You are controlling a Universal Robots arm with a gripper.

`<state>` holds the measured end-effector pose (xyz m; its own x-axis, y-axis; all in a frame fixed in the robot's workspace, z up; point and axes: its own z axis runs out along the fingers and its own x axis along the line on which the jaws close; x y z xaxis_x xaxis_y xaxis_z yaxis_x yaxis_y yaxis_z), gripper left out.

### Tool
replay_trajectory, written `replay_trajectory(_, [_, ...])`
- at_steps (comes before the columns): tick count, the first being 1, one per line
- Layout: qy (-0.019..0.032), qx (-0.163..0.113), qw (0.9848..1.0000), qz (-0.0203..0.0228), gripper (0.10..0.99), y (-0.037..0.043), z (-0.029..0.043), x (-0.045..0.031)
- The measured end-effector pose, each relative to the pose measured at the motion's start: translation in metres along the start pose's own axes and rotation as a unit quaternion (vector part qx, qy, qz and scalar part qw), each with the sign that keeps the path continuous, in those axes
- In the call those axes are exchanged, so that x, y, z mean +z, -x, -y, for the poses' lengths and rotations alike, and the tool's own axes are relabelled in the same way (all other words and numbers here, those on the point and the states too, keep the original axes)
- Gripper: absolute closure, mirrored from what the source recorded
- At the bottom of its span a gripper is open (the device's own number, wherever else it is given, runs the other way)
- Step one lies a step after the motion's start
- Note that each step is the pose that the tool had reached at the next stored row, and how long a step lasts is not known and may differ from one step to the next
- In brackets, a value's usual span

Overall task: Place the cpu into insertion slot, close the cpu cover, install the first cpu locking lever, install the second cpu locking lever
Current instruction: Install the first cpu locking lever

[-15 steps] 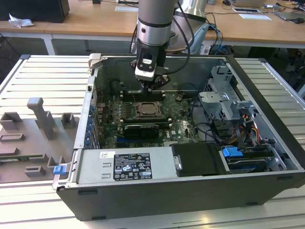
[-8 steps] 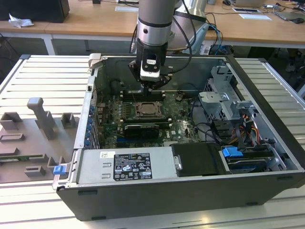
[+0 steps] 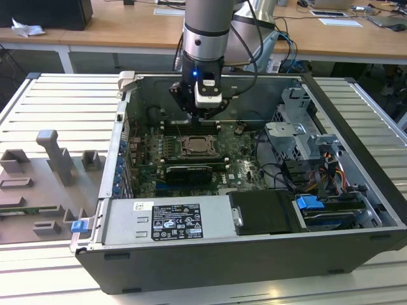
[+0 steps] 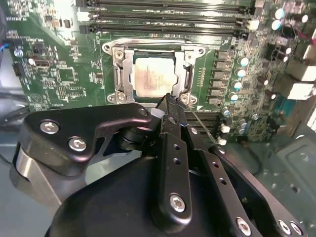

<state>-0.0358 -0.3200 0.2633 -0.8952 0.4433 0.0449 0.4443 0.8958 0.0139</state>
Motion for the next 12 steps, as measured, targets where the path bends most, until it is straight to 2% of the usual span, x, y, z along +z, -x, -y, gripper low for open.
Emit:
replay_trajectory(2, [-0.0007,-0.016,0.9999,-0.0002,0.98,0.0,0.0,0.0])
replay_trajectory(8, [-0.0019,-0.041,0.9991,-0.0006,0.98,0.0,0.0,0.0])
replay_trajectory(12, [-0.0028,-0.065,0.9979,-0.0007,0.98,0.0,0.0,0.0])
